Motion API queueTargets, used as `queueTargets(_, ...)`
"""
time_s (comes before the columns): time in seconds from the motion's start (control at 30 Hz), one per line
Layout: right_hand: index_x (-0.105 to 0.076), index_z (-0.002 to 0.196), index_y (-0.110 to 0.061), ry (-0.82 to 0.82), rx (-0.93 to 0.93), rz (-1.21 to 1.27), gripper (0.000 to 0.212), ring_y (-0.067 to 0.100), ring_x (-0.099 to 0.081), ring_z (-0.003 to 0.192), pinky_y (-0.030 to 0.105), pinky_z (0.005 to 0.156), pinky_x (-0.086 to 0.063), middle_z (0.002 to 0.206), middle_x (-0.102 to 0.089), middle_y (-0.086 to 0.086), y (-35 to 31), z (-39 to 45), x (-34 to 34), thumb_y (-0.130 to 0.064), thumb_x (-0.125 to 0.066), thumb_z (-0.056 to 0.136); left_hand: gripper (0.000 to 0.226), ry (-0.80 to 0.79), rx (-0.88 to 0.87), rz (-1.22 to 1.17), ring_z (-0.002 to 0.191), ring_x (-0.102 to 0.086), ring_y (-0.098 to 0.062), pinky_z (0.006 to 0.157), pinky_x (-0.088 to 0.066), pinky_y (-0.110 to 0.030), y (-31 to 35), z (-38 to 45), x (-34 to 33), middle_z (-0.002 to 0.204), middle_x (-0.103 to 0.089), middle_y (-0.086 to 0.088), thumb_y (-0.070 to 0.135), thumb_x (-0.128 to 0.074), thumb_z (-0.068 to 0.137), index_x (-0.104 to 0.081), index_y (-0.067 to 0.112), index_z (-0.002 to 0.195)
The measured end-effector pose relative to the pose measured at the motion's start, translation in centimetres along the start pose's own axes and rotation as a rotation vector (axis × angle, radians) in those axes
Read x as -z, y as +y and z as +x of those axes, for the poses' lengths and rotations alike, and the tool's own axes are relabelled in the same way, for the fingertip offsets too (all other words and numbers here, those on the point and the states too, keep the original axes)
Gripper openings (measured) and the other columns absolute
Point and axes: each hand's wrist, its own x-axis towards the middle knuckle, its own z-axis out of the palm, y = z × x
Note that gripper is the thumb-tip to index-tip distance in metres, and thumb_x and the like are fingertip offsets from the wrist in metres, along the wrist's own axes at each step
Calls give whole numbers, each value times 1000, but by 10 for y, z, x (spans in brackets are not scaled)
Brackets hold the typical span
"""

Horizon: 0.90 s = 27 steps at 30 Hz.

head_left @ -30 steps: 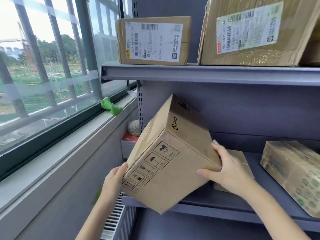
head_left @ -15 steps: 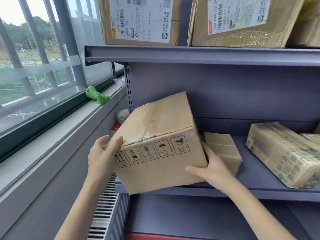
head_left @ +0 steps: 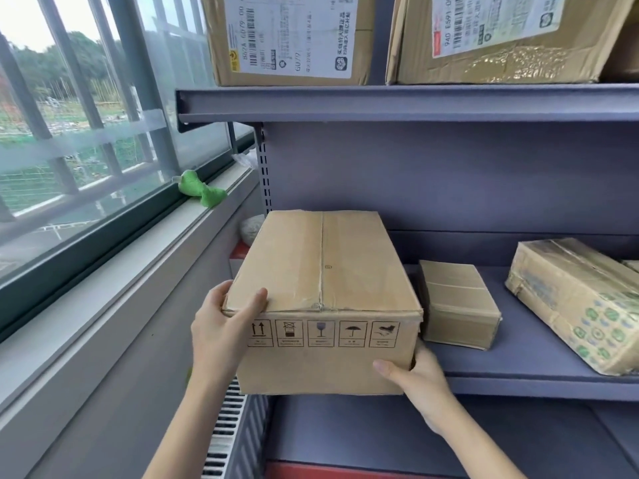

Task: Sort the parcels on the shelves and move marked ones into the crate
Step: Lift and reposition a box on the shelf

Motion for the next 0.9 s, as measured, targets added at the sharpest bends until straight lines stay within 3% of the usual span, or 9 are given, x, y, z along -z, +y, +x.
queueTargets(0.1,-59,102,-26,75,47,59,32,-1,-63,89,14,74,-46,97,-68,-13,-1,0,2,-10,-70,77,47,-31,6,-31,94,-61,-15,86,-50,-41,-5,-6,-8,95,-62,17,52,-65,60,-55,37,103)
queueTargets(0.17,-61,100,-26,50,70,119,25,-2,-64,91,12,74,-48,94,-72,-13,-7,-2,6,-22,-68,76,46,-33,14,-42,96,-60,-15,85,-49,-40,-7,-7,-12,100,-63,13,53,-63,62,-54,37,105)
queueTargets(0.27,-65,103,-23,10,101,234,35,0,-62,101,17,85,-45,104,-71,-12,-18,-3,15,-41,-57,73,50,-39,54,-67,101,-59,-17,89,-48,-42,-6,-4,-11,106,-63,8,53,-61,62,-54,34,108)
queueTargets(0.37,-69,99,-22,-4,88,295,39,5,-63,103,24,90,-42,106,-71,-7,-35,5,25,-45,-48,78,56,-97,69,-108,104,-60,-17,92,-47,-41,2,8,-6,115,-62,1,45,-66,71,-54,22,121)
queueTargets(0.47,-67,103,-17,-81,6,248,35,7,-66,91,21,75,-45,100,-73,-3,-60,24,30,-40,-45,88,36,-204,116,-115,96,-59,-12,79,-46,-29,21,35,-1,107,-63,0,27,-65,82,-58,18,116)
queueTargets(0.57,-65,107,-9,-158,-129,124,27,17,-64,85,27,69,-45,99,-71,6,-83,47,33,-26,-54,89,6,-343,245,-147,73,-54,-24,61,-40,-30,41,58,-1,92,-59,-11,20,-61,83,-63,16,88)
queueTargets(0.63,-65,106,-10,-216,-247,74,26,20,-63,85,30,66,-47,98,-71,7,-92,60,35,-27,-58,87,12,-393,332,-94,69,-57,-26,61,-42,-30,43,65,-5,87,-62,-15,22,-62,84,-63,11,88)
queueTargets(0.73,-65,103,-17,-297,-375,53,25,25,-61,91,34,68,-48,104,-68,9,-96,67,35,-34,-59,85,35,-473,396,49,72,-63,-29,66,-48,-31,42,63,-12,97,-68,-20,32,-64,84,-61,3,102)
queueTargets(0.9,-57,116,-5,-244,-322,66,42,28,-63,96,38,80,-51,112,-66,17,-90,62,34,-22,-68,79,33,-454,330,25,64,-65,-21,54,-49,-27,36,51,-8,85,-70,-11,30,-69,80,-59,4,98)
